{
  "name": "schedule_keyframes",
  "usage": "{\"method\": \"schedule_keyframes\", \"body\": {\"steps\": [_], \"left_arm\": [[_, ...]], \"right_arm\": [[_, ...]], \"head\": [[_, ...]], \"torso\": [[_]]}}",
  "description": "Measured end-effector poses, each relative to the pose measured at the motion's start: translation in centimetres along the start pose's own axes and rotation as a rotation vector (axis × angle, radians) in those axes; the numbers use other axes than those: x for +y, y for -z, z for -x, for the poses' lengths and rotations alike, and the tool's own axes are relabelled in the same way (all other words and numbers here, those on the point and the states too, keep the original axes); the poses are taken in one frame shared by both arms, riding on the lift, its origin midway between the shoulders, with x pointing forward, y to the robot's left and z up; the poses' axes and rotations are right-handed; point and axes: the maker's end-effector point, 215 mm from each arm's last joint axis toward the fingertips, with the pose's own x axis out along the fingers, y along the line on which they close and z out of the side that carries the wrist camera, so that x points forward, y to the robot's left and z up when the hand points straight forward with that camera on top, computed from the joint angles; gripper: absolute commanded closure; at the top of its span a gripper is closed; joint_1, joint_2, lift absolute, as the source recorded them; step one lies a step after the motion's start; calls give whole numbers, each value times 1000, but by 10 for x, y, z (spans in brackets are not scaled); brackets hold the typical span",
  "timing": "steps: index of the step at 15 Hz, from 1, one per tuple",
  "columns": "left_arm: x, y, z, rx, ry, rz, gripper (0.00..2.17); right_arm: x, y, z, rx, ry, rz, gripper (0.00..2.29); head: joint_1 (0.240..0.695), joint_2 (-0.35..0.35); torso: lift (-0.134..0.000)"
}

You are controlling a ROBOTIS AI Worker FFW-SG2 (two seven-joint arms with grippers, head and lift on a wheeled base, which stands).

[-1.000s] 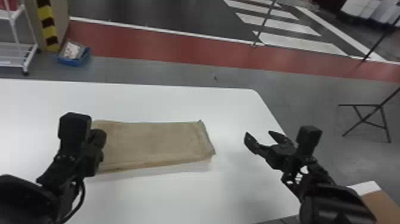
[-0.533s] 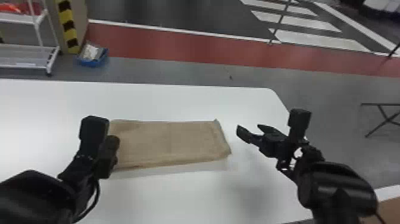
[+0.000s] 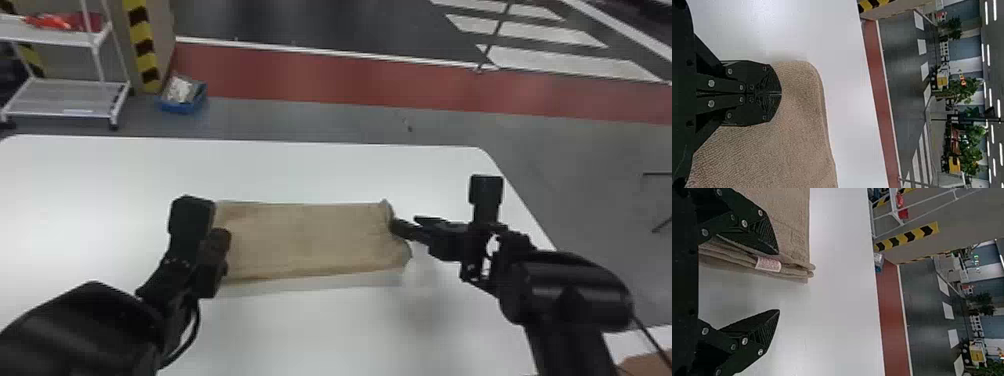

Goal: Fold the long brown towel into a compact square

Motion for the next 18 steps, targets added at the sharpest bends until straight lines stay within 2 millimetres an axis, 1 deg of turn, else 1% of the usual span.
{"method": "schedule_keyframes", "body": {"steps": [2,5,6,7,9,10,15,16,18], "left_arm": [[0,-1,0,-1,0,0,2142],[-1,-2,1,-5,-1,1,2142],[-2,-2,2,-4,0,1,2142],[-2,-2,2,-5,2,0,2142],[-3,-2,2,-6,4,0,2142],[-4,-3,2,-7,5,-1,2142],[-3,-3,2,-7,5,-2,2142],[-4,-2,3,-7,6,-2,2142],[-5,-2,3,-7,9,-2,2142]], "right_arm": [[9,1,-2,3,-29,-14,441],[12,10,1,37,-45,-42,441],[17,10,3,32,-58,-52,441],[20,6,6,22,-66,-55,441],[19,-1,7,19,-60,-48,525],[17,-2,6,23,-55,-45,529],[11,6,-1,53,-44,-50,539],[12,7,-2,58,-48,-48,667],[16,9,-4,78,-61,-55,714]], "head": [[695,-193],[695,-192],[695,-191],[695,-189],[695,-190],[695,-192],[695,-195],[695,-195],[695,-193]], "torso": [[-124],[-124],[-124],[-124],[-124],[-124],[-124],[-124],[-124]]}}
